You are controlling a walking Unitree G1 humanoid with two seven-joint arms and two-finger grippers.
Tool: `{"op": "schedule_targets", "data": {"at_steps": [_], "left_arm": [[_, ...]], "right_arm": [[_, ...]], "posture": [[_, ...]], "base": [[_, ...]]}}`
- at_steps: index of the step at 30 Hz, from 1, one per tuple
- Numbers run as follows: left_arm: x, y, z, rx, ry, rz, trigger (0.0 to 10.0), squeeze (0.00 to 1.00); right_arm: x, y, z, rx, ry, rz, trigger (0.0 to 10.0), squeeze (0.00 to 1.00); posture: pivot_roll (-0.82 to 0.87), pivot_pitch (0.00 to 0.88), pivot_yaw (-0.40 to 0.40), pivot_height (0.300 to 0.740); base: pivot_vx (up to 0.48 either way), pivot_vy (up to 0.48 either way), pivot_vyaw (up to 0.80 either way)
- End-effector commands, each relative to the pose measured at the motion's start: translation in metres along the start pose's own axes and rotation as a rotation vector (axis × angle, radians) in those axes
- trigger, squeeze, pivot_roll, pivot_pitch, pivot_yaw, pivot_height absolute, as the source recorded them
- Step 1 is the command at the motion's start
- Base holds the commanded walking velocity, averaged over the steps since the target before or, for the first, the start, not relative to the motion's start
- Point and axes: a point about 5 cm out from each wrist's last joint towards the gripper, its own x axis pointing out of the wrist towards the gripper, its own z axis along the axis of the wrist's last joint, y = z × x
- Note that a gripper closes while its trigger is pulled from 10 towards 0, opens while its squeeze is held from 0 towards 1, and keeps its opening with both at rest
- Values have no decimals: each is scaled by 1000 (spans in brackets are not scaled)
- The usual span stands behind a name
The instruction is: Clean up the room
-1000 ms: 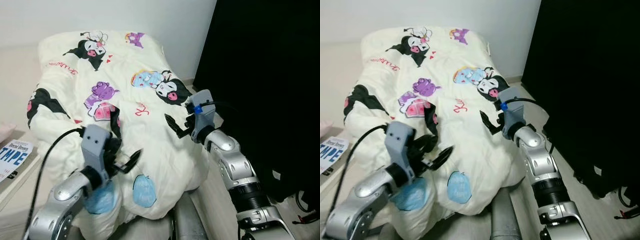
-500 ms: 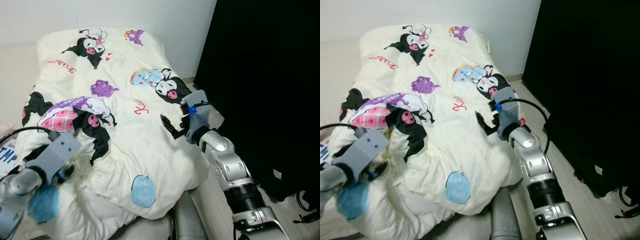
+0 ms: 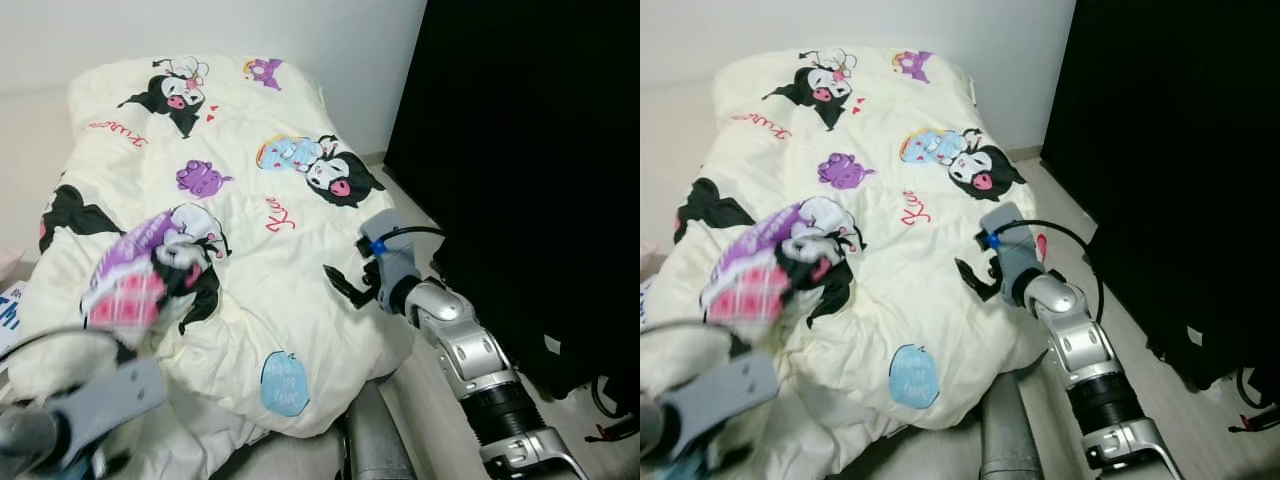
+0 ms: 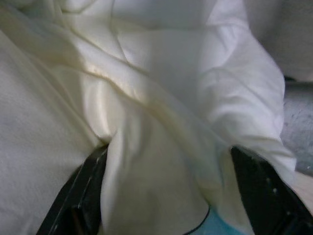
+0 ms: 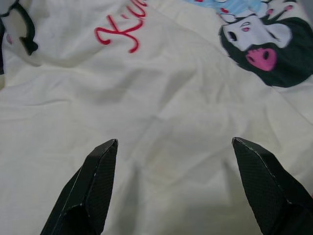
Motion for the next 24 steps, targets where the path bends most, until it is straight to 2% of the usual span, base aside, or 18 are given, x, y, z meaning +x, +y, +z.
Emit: {"op": "schedule_targets", "data": {"at_steps": [1, 2, 3, 5, 6, 7, 8, 9, 11, 12, 14, 15, 16, 17, 21, 23, 24], "left_arm": [[0, -9, -14, 22, 83, -80, 10000, 0], [0, -9, -14, 22, 83, -80, 10000, 0], [-1, -10, -31, 28, 167, -101, 10000, 0], [-1, -10, -31, 28, 167, -101, 10000, 0], [-2, -8, -44, 32, 236, -97, 10000, 0], [-2, -8, -44, 32, 236, -97, 10000, 0], [-4, -5, -53, 33, 278, -82, 10000, 0], [-4, -5, -53, 33, 278, -82, 10000, 0], [-5, 6, -63, 43, 328, -21, 10000, 0], [-5, 6, -63, 43, 328, -21, 10000, 0], [-9, 11, -70, 52, 372, -15, 10000, 0], [-9, 11, -70, 52, 372, -15, 10000, 0], [-11, 14, -73, 56, 387, -13, 10000, 0], [-14, 17, -75, 65, 403, -16, 10000, 0], [-14, 18, -76, 70, 406, -19, 10000, 0], [-12, 21, -79, 76, 411, -20, 10000, 0], [-12, 21, -79, 76, 411, -20, 10000, 0]], "right_arm": [[-2, 0, -3, -1, 13, 4, 10000, 0], [-2, 0, -3, -1, 13, 4, 10000, 0], [-4, 2, -6, 4, 30, 19, 10000, 0], [-4, 2, -6, 4, 30, 19, 10000, 0], [-8, 7, -11, 16, 61, 69, 10000, 0], [-8, 7, -11, 16, 61, 69, 10000, 0], [-13, 11, -18, 43, 102, 111, 10000, 0], [-13, 11, -18, 43, 102, 111, 10000, 0], [-26, 10, -34, 94, 209, 139, 10000, 0], [-26, 10, -34, 94, 209, 139, 10000, 0], [-42, -4, -48, 170, 302, 72, 10000, 0], [-42, -4, -48, 170, 302, 72, 10000, 0], [-49, -11, -53, 203, 334, 29, 10000, 0], [-59, -19, -57, 268, 364, -24, 10000, 0], [-62, -21, -58, 288, 370, -34, 10000, 0], [-67, -16, -65, 377, 366, -69, 10000, 0], [-67, -16, -65, 377, 366, -69, 10000, 0]], "posture": [[-128, 182, -63, 521], [-128, 182, -63, 521], [-129, 180, -69, 521], [-129, 180, -69, 521], [-127, 182, -72, 521], [-127, 182, -72, 521], [-128, 188, -75, 521], [-128, 188, -75, 521], [-132, 191, -78, 521], [-132, 191, -78, 521], [-141, 196, -79, 521], [-141, 196, -79, 521], [-148, 197, -81, 521], [-154, 198, -82, 521], [-154, 198, -82, 521], [-167, 200, -76, 521], [-167, 200, -76, 521]], "base": [[0, 0, 0], [0, 0, 0], [0, 0, 0], [0, 0, 0], [0, 0, 0], [0, 0, 0], [0, 0, 0], [0, 0, 0], [0, 0, 0], [0, 0, 0], [0, 0, 0], [0, 0, 0], [0, 0, 0], [0, 0, 0], [0, 0, 0], [0, 0, 0], [0, 0, 0]]}}
